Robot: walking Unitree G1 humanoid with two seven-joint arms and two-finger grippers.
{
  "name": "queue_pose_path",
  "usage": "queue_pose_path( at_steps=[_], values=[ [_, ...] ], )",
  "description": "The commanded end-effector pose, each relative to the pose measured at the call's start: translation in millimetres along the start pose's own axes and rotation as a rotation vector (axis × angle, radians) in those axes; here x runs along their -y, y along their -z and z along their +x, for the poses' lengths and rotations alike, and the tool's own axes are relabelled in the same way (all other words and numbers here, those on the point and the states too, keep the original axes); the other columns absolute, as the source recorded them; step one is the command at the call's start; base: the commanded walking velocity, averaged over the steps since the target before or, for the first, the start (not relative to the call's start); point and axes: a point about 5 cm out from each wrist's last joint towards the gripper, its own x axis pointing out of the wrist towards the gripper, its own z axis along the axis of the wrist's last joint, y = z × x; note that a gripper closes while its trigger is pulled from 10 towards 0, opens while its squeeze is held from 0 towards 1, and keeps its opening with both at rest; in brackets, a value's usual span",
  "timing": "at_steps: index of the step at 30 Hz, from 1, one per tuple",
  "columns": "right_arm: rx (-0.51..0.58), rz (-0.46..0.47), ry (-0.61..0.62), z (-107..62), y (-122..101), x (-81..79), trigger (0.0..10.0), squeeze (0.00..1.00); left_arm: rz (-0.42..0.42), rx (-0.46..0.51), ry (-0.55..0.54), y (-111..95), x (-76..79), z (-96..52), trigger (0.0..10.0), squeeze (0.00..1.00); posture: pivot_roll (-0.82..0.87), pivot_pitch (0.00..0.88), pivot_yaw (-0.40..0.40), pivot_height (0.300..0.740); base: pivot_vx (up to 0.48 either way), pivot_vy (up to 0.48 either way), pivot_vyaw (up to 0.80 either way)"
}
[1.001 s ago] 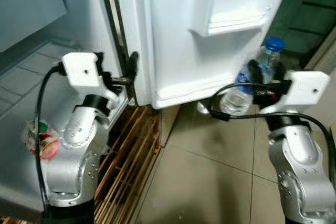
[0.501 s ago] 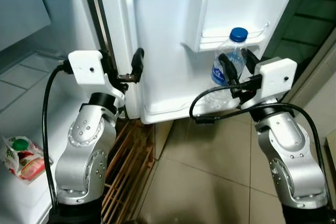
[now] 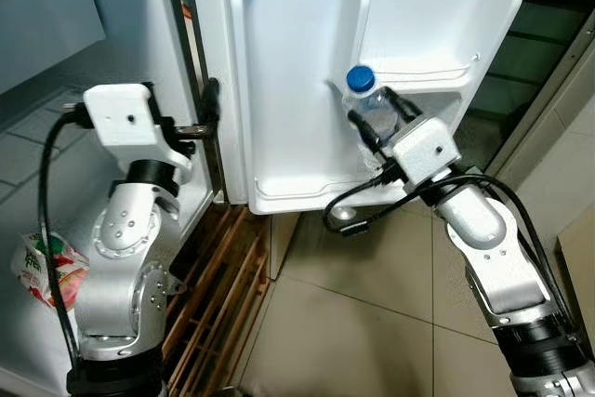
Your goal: Restocking fridge
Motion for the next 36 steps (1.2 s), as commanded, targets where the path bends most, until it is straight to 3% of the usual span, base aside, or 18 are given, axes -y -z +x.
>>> queue_pose_path(
  at_steps=[1,5,6,10,13,19,21,24,34,35,36],
  values=[
    [0.062,-0.072,-0.038,3.4,-6,0.2,10.0,0.0,0.016,0.0,-0.04,1,-6.8,-1.5,10.0,0.0,-0.03,0.005,-0.032,0.74,0.0,0.0,0.0],
    [0.084,-0.167,-0.119,-3.9,3,-9.5,10.0,0.0,0.038,0.006,-0.088,-1,-14.8,-6.4,10.0,0.0,-0.03,0.035,-0.033,0.74,0.0,0.0,0.0],
    [0.09,-0.228,-0.162,-10.2,11,-14.3,10.0,0.0,0.056,0.006,-0.106,-1,-19.2,-8.7,10.0,0.0,-0.02,0.051,-0.031,0.74,0.0,0.0,0.0],
    [0.089,-0.295,-0.205,-19.0,23,-18.5,10.0,0.0,0.074,0.007,-0.111,-1,-21.7,-9.8,10.0,0.0,-0.02,0.064,-0.026,0.74,0.0,0.0,0.0],
    [0.104,-0.416,-0.278,-25.0,35,-26.4,10.0,0.0,0.097,0.014,-0.089,-5,-22.6,-9.3,10.0,0.0,-0.01,0.074,-0.006,0.74,0.0,0.0,0.0],
    [0.102,-0.433,-0.291,-25.4,41,-29.5,10.0,0.0,0.101,0.012,-0.081,-5,-22.1,-7.5,10.0,0.0,-0.01,0.076,0.001,0.74,0.0,0.0,0.0],
    [0.003,-0.197,-0.118,-16.5,49,-21.4,10.0,0.0,0.118,0.018,-0.057,-7,-20.0,-4.9,10.0,0.0,-0.01,0.076,0.012,0.74,0.0,0.0,0.0],
    [-0.031,-0.13,-0.076,-15.1,51,-18.6,10.0,0.0,0.118,0.016,-0.055,-6,-19.8,-4.5,10.0,0.0,-0.01,0.076,0.012,0.74,0.0,0.0,0.0],
    [-0.23,0.236,0.079,-9.4,78,-2.2,10.0,0.0,0.111,0.006,-0.026,-2,-14.6,0.5,10.0,0.0,-0.03,0.064,0.024,0.74,0.0,0.0,0.0],
    [-0.246,0.305,0.109,-7.5,80,2.5,10.0,0.0,0.11,0.006,-0.023,-1,-13.8,0.9,10.0,0.0,-0.03,0.061,0.021,0.74,0.0,0.0,0.0],
    [-0.246,0.305,0.109,-7.5,80,2.5,10.0,0.0,0.11,0.006,-0.023,-1,-13.8,0.9,10.0,0.0,-0.03,0.061,0.021,0.74,0.0,0.0,0.0]
  ],
)
